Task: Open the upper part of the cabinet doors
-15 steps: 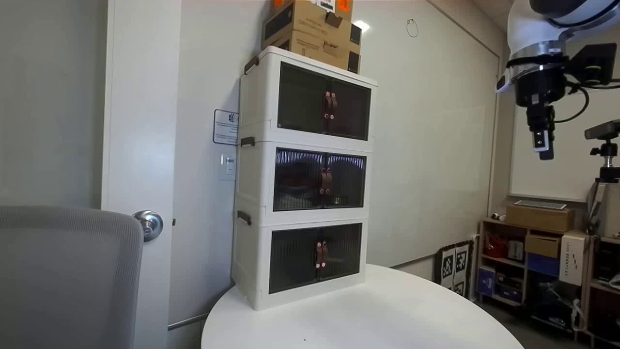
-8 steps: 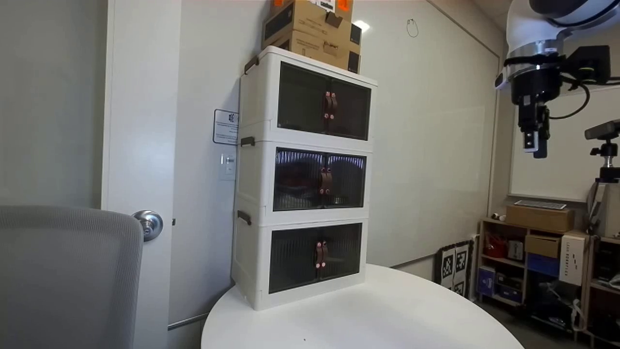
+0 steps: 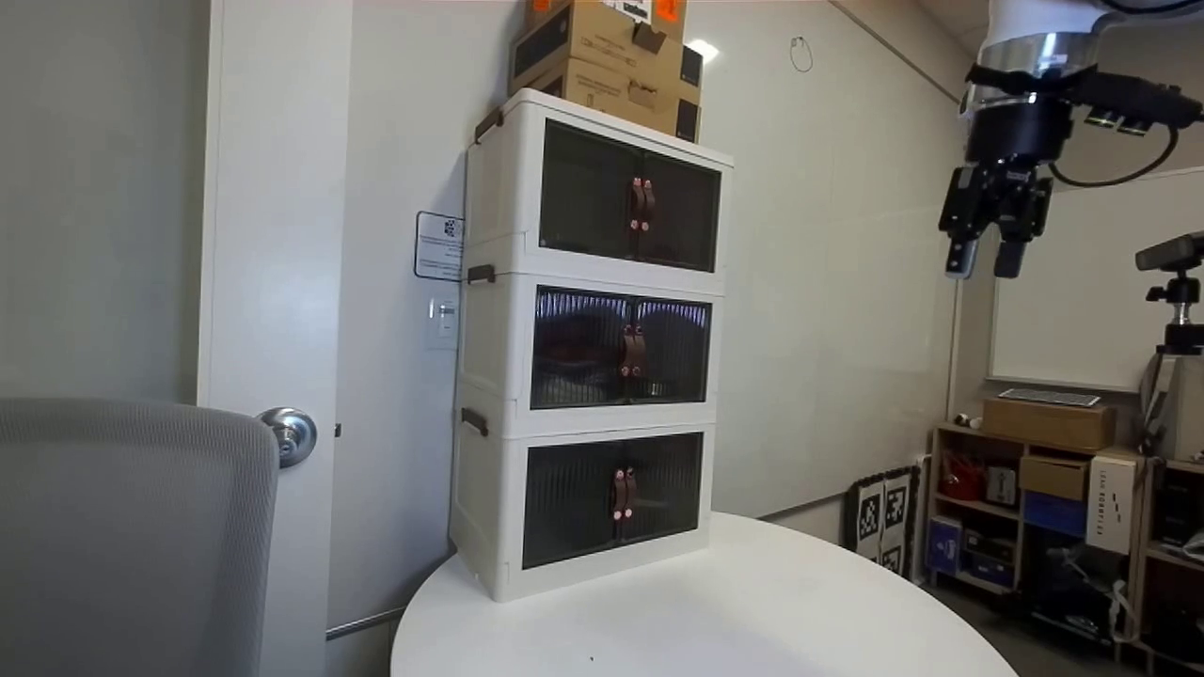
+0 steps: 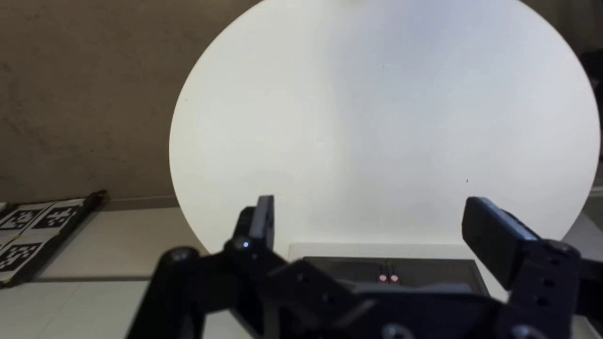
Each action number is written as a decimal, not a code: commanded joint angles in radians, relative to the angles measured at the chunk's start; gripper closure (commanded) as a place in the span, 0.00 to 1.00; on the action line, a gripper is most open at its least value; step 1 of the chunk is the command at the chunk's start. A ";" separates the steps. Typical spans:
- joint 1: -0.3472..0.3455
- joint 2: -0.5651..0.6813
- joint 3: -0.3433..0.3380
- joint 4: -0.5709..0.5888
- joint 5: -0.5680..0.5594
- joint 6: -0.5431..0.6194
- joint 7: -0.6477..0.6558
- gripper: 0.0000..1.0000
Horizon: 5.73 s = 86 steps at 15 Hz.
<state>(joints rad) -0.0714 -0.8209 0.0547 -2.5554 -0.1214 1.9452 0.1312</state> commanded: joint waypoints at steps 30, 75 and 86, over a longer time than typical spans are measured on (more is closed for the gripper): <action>-0.904 0.147 0.953 0.384 -0.766 0.552 1.763 0.00; -2.125 -0.315 1.600 1.467 0.068 0.369 1.627 0.00; -2.141 -0.385 1.527 1.510 -0.016 0.239 1.610 0.00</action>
<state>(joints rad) -2.2038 -1.1914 1.5986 -1.0533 -0.1070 2.2155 1.7755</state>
